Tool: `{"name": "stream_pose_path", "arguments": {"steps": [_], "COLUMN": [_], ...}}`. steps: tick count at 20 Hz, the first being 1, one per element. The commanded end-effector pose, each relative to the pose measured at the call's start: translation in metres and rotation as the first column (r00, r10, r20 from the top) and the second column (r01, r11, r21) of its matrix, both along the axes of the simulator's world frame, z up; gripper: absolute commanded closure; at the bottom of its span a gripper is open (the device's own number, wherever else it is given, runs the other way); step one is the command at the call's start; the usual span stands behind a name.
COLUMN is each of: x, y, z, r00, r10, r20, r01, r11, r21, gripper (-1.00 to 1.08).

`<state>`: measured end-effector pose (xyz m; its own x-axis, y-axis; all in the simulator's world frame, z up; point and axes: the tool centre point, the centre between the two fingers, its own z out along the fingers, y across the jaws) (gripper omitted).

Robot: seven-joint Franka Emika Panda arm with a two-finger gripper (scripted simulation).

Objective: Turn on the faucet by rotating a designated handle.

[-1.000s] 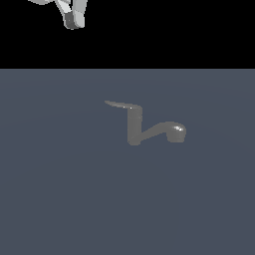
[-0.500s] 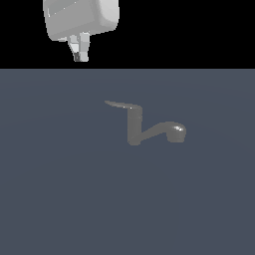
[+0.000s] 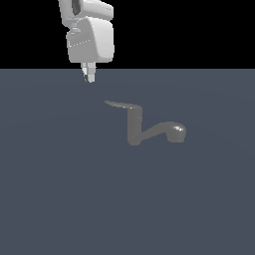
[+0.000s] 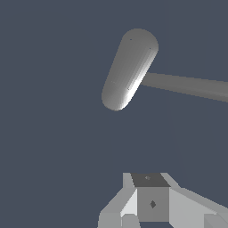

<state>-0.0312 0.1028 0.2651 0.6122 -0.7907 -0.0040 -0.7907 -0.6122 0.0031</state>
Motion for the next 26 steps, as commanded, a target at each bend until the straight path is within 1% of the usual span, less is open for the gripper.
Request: {"name": "stream_pose_path", "arguments": {"steps": [1,7,15,21,26], "x": [0.015,0.051,0.089,0.106,0.111], "y": [-0.001,-0.009,-0.024,-0.033,-0.036], "z": [-0.012,-0.043,-0.076,-0.09,-0.093], "r00": [0.998,0.982,0.942,0.917,0.909], "r10": [-0.055,-0.19,-0.335,-0.398,-0.416], "r20": [0.001,0.003,0.005,0.005,0.005], "r01": [0.055,0.19,0.335,0.398,0.416], "r11": [0.998,0.982,0.942,0.917,0.909], "r21": [0.0,-0.002,-0.004,-0.003,-0.002], "gripper": [1.08,1.08,1.08,1.08,1.08]}}
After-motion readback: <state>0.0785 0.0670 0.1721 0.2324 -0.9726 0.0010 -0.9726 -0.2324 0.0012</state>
